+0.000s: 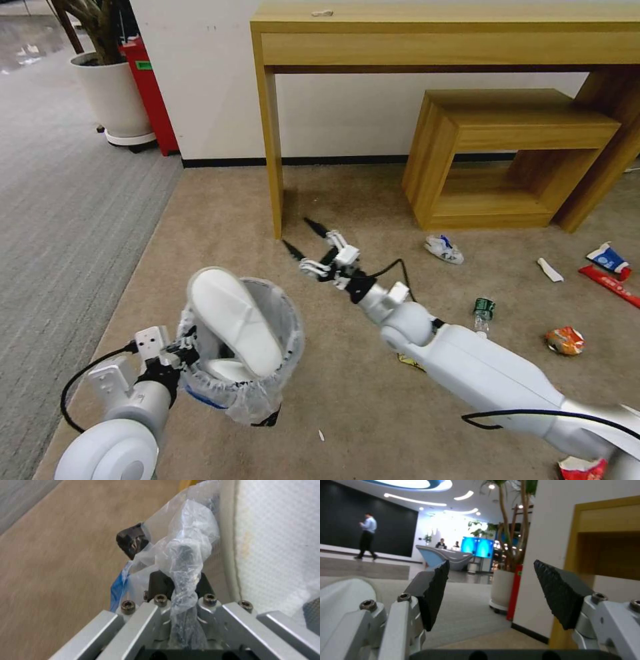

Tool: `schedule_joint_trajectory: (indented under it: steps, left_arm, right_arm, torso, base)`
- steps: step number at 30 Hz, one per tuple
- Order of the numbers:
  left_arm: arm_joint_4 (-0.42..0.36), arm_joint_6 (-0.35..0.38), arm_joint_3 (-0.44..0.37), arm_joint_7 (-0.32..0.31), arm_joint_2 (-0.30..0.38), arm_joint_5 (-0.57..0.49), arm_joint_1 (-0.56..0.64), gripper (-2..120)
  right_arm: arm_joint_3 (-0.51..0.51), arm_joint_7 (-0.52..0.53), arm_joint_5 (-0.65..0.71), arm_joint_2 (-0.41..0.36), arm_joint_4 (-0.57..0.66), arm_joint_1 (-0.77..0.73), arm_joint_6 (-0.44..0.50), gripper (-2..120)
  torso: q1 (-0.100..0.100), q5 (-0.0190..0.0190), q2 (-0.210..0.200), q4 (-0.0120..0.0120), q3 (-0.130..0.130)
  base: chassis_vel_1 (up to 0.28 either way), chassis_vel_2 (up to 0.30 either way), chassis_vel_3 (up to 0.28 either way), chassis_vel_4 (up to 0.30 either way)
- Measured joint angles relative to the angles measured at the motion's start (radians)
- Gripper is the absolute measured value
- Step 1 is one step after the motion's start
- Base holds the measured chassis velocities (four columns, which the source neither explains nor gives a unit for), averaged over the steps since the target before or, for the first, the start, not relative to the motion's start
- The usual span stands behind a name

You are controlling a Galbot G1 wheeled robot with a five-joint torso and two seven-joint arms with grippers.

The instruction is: Pick up the trash bin and place the garbage on the floor into it.

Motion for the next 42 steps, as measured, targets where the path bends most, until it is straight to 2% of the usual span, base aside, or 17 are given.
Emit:
schedule_joint_trajectory:
  steps: [2, 9, 15, 16, 18, 20, 21, 24, 31, 36, 41, 42]
  left_arm:
    - [0.041, -0.053, 0.007, 0.067, 0.04, 0.025, -0.025, 3]
    - [0.083, -0.065, 0.032, 0.062, 0.039, 0.023, -0.077, 3]
    - [0.104, -0.067, 0.042, 0.058, 0.043, 0.023, -0.086, 3]
    - [0.104, -0.067, 0.043, 0.058, 0.043, 0.023, -0.088, 3]
    - [0.104, -0.068, 0.043, 0.057, 0.043, 0.022, -0.094, 3]
    - [0.104, -0.068, 0.042, 0.056, 0.042, 0.022, -0.095, 3]
    - [0.106, -0.071, 0.038, 0.056, 0.039, 0.023, -0.094, 3]
    - [0.114, -0.075, 0.032, 0.055, 0.034, 0.032, -0.092, 3]
    - [0.139, -0.076, 0.028, 0.061, 0.014, 0.074, -0.097, 3]
    - [0.158, -0.08, 0.026, 0.063, 0.002, 0.102, -0.096, 3]
    - [0.165, -0.084, 0.011, 0.1, -0.016, 0.18, -0.083, 3]
    - [0.164, -0.08, 0.004, 0.125, -0.019, 0.211, -0.076, 3]
  right_arm:
    - [0.055, -0.026, 0.012, -0.04, 0.007, -0.038, 0.01, 69]
    - [0.104, -0.026, 0.013, -0.084, 0.025, -0.09, 0.025, 68]
    - [0.134, 0.059, 0.039, -0.133, 0.085, -0.145, -0.005, 68]
    - [0.139, 0.075, 0.04, -0.141, 0.089, -0.154, -0.008, 69]
    - [0.17, 0.166, 0.048, -0.171, 0.113, -0.2, -0.036, 82]
    - [0.183, 0.184, 0.048, -0.174, 0.118, -0.213, -0.043, 84]
    - [0.23, 0.221, 0.036, -0.178, 0.127, -0.259, -0.056, 92]
    - [0.291, 0.261, -0.003, -0.177, 0.128, -0.32, -0.063, 99]
    - [0.397, 0.28, -0.048, -0.174, 0.122, -0.412, -0.057, 100]
    - [0.426, 0.286, -0.05, -0.177, 0.115, -0.435, -0.056, 100]
    - [0.452, 0.291, -0.051, -0.19, 0.112, -0.459, -0.058, 97]
    - [0.456, 0.293, -0.051, -0.192, 0.109, -0.462, -0.06, 96]
  torso:
    - [0.0, -0.0002, 0.0, 0.0, 0.0]
    - [0.0, -0.0003, 0.0, 0.0, 0.0]
    - [0.0, -0.0004, 0.0, 0.0001, 0.0]
    - [0.0, -0.0005, 0.0, 0.0001, 0.0]
    - [0.0, -0.0004, 0.0, -0.0002, 0.0]
    - [0.0, -0.0005, 0.0, -0.0002, 0.0]
    - [0.0, -0.0003, 0.0, -0.0002, 0.0]
    - [0.0, -0.0003, 0.0, -0.0001, 0.0]
    - [0.0, -0.0002, 0.0, -0.0001, 0.0]
    - [0.0, -0.0004, 0.0, 0.0, 0.0]
    - [0.0, -0.0005, 0.0, -0.0001, 0.0]
    - [0.0, -0.0004, 0.0, 0.0, 0.0]
  base:
    - [0.0, 0.0, 0.0, 0.0]
    - [0.0, 0.0, 0.0, 0.0]
    - [0.0, 0.0, 0.0, 0.0]
    - [0.0, 0.0, 0.0, 0.0]
    - [0.0, 0.0, 0.0, 0.0]
    - [0.0, 0.0, 0.0, 0.0]
    - [0.0, 0.0, 0.0, 0.0]
    - [0.0, 0.0, 0.0, 0.0]
    - [0.0, 0.0, 0.0, 0.0]
    - [0.0, 0.0, 0.0, 0.0]
    - [0.0, 0.0, 0.0, 0.0]
    - [0.0, 0.0, 0.0, 0.0]
